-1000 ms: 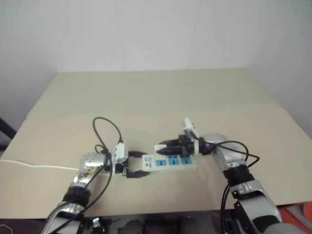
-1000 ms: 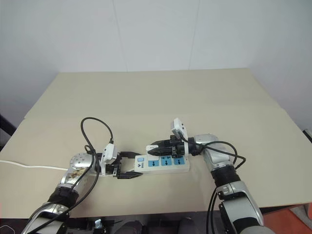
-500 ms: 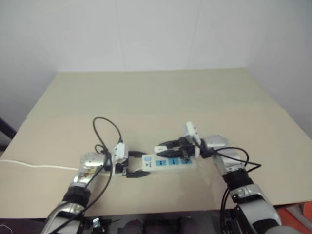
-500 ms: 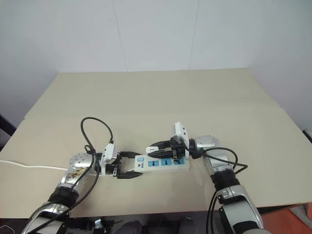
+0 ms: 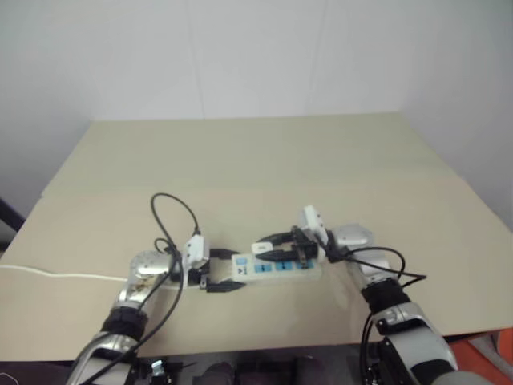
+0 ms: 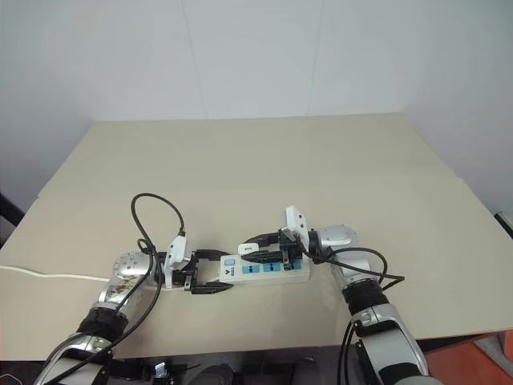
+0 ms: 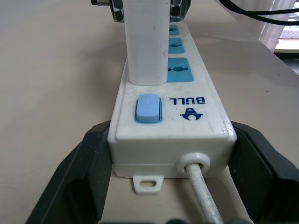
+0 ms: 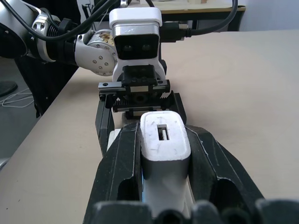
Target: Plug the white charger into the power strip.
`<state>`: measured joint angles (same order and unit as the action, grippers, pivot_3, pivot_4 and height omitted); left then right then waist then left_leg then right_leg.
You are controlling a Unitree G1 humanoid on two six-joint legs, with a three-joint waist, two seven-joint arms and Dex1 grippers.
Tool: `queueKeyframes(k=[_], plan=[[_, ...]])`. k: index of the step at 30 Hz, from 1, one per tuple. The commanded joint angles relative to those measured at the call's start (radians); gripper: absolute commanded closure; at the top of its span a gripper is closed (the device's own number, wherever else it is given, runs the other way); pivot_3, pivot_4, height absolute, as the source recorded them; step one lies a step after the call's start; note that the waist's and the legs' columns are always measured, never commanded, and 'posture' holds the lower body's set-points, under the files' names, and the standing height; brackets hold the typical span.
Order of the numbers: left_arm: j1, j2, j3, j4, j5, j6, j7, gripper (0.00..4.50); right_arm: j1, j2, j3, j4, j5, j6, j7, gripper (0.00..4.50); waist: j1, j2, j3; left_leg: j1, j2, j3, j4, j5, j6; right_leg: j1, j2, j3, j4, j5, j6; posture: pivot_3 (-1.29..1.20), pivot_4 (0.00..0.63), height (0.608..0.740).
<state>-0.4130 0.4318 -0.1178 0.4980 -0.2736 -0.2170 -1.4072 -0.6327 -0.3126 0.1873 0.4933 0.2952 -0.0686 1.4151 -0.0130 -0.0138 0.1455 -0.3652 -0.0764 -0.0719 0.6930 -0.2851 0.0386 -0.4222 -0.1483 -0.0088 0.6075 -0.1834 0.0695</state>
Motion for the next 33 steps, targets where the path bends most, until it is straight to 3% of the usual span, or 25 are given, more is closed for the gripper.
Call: queueKeyframes(k=[1,8,18,24,28,33], plan=[[-0.005,-0.012,-0.011,-0.026,-0.005,0.007,-0.003,1.24,0.003,0.000,0.037,0.050,-0.063,-0.003,-0.018,3.38,0.000,0.000,0.000,0.001,0.000,0.000,0.000,0.000,0.000,0.000,0.000,0.000,0.000,0.000,0.000,0.00,0.150,0.740],[-0.003,-0.013,-0.016,-0.015,-0.001,0.008,-0.012,1.24,0.004,0.002,0.022,0.056,-0.062,-0.059,-0.042,3.38,0.000,0.000,0.000,0.002,0.001,0.000,0.000,0.000,0.000,0.001,0.001,0.000,0.000,0.000,0.000,0.00,0.150,0.740],[-0.013,-0.030,-0.022,0.018,0.012,-0.014,-0.011,1.24,0.013,-0.003,-0.011,0.037,-0.040,-0.111,-0.025,0.17,0.005,0.000,0.000,-0.002,0.000,0.000,0.000,0.000,0.000,-0.001,0.001,0.000,-0.001,0.000,-0.001,0.00,0.150,0.740],[-0.026,-0.024,-0.029,0.030,0.010,0.018,-0.031,1.24,0.015,-0.015,-0.007,0.036,-0.049,-0.107,-0.023,0.08,0.008,0.000,0.000,-0.002,0.000,0.000,0.000,0.000,0.000,-0.001,0.001,0.000,-0.001,0.000,-0.001,0.00,0.150,0.740],[-0.024,-0.015,-0.029,0.001,-0.017,0.069,-0.067,0.03,0.013,-0.021,-0.018,0.015,-0.035,-0.070,-0.034,0.00,0.004,0.000,0.000,-0.002,0.000,0.000,0.000,0.000,0.000,-0.001,0.001,0.000,-0.001,0.000,-0.001,0.00,0.150,0.740],[0.015,0.014,0.014,-0.108,-0.056,0.112,-0.052,0.03,0.044,-0.061,-0.069,-0.093,0.018,0.014,-0.065,0.00,0.000,0.000,0.005,-0.004,0.000,0.000,0.000,0.000,0.000,-0.003,0.001,0.000,0.000,0.000,-0.001,0.00,0.150,0.740]])
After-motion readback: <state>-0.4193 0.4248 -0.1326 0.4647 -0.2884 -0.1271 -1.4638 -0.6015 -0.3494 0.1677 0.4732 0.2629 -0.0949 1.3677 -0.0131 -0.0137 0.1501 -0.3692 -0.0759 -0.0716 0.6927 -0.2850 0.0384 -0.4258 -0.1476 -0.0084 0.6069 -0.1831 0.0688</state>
